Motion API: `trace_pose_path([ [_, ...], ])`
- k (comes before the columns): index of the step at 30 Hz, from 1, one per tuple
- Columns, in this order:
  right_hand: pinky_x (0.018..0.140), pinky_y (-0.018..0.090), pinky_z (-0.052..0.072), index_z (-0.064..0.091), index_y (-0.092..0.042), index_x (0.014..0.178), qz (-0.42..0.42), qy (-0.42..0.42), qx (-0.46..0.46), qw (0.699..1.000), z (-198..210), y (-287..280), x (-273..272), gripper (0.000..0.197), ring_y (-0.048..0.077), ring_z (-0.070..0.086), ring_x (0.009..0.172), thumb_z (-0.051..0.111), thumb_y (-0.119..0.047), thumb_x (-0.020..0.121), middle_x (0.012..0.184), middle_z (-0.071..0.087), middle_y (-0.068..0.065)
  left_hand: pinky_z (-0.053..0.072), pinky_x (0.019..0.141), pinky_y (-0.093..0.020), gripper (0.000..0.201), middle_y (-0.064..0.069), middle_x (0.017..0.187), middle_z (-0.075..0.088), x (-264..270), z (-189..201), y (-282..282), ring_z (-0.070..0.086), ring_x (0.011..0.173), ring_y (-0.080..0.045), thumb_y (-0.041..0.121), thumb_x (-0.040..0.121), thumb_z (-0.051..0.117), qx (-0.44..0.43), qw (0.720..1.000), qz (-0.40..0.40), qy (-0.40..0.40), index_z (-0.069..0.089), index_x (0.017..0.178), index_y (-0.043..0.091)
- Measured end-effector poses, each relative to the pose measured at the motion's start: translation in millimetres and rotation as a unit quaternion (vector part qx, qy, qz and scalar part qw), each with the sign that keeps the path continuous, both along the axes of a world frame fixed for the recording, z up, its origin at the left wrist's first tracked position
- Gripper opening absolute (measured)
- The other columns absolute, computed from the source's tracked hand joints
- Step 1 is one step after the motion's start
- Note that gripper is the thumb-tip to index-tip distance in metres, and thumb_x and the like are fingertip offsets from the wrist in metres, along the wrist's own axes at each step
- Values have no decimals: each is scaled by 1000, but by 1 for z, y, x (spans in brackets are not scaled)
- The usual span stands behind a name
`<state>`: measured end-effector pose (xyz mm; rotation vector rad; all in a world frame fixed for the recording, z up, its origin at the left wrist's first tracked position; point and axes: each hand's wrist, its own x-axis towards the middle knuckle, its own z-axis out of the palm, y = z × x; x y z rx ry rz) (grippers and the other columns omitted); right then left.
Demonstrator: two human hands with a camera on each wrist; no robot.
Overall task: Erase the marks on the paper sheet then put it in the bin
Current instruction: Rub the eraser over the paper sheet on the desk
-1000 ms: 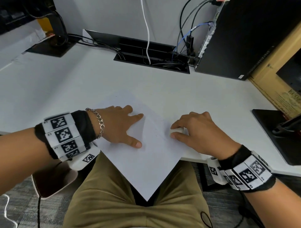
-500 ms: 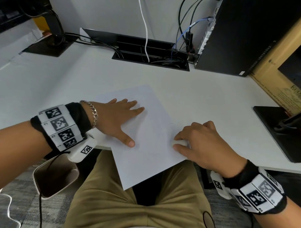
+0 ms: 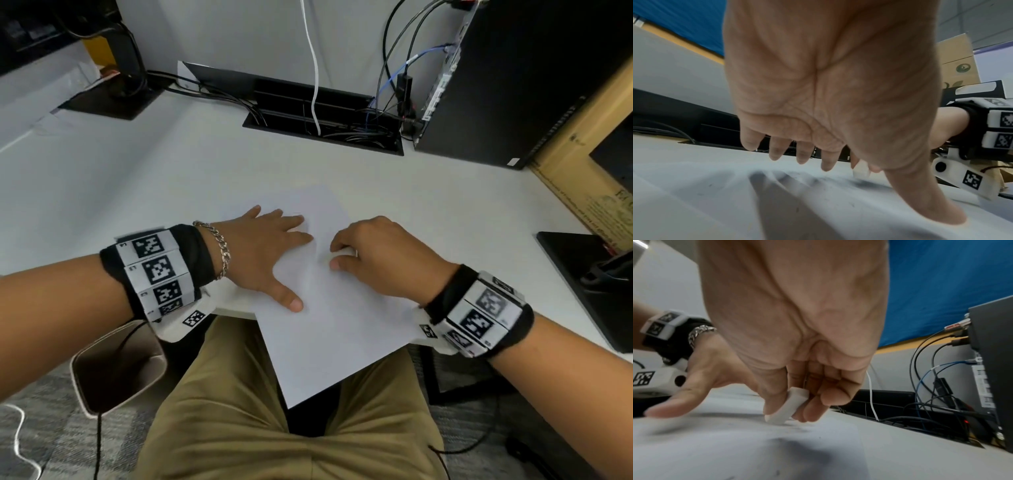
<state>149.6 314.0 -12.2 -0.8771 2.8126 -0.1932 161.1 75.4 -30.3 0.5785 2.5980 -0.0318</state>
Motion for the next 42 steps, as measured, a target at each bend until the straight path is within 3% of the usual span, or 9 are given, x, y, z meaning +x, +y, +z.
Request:
trace_pose_path([
  [4,89,37,51,69,-25,122,8,5,12,1000,-4,-11,-15,30,23,61,110,64,-41,98,118,67,0,-10,127,-55,129,12,172,-20,-10,-2,4,-14,161,-27,101,65,55,6,1000,1,-26,-14,161,51],
  [10,86,37,50,68,-21,119,22,12,27,999,-13,-22,-11,30,25,61,106,62,-41,98,114,65,1,6,127,-64,132,12,173,-17,-14,-7,2,-9,161,-30,97,61,65,7,999,8,-38,-12,160,55],
  [13,84,38,51,67,-19,119,52,11,28,998,-12,-23,-4,30,24,61,103,61,-40,98,114,64,0,2,127,-63,133,12,173,-17,-13,-8,2,-9,161,-28,97,61,64,2,999,8,-33,-11,162,53],
  [18,84,40,53,69,-22,118,20,45,57,997,-5,-23,-14,31,26,62,105,59,-43,98,112,65,-1,-6,126,-63,134,11,173,-17,-13,-6,4,-7,162,-28,102,59,58,-17,1000,2,-20,-13,162,51],
  [22,83,38,51,69,-20,114,77,33,63,994,-8,-30,2,28,23,63,102,59,-42,98,111,66,-2,-6,126,-64,130,10,174,-17,-11,-4,4,-7,162,-28,101,61,57,-21,1000,-1,-18,-11,161,52],
  [27,87,35,43,71,-21,115,43,83,85,992,-3,-21,-15,32,23,64,102,56,-44,99,108,68,-2,-6,125,-65,134,10,173,-20,-10,-2,5,-7,162,-28,102,61,55,-36,999,1,-20,-15,162,49],
  [32,79,32,34,70,-22,104,98,86,93,987,-9,-25,0,27,20,62,93,55,-44,98,99,64,-5,-6,126,-64,134,11,173,-20,-10,-2,6,-8,162,-27,102,61,55,-38,999,4,-20,-15,162,49],
  [37,81,32,31,71,-23,107,51,99,88,990,-5,-19,-15,29,21,63,100,54,-45,98,102,67,-4,-5,125,-66,134,11,173,-20,-11,-2,6,-8,162,-28,104,60,53,-42,999,0,-20,-17,161,49],
  [42,82,34,37,70,-23,99,95,93,98,986,-12,-23,5,27,19,61,94,53,-44,98,96,64,-7,-6,125,-65,134,12,173,-21,-10,-2,5,-9,162,-26,103,60,55,-38,999,4,-21,-16,161,50],
])
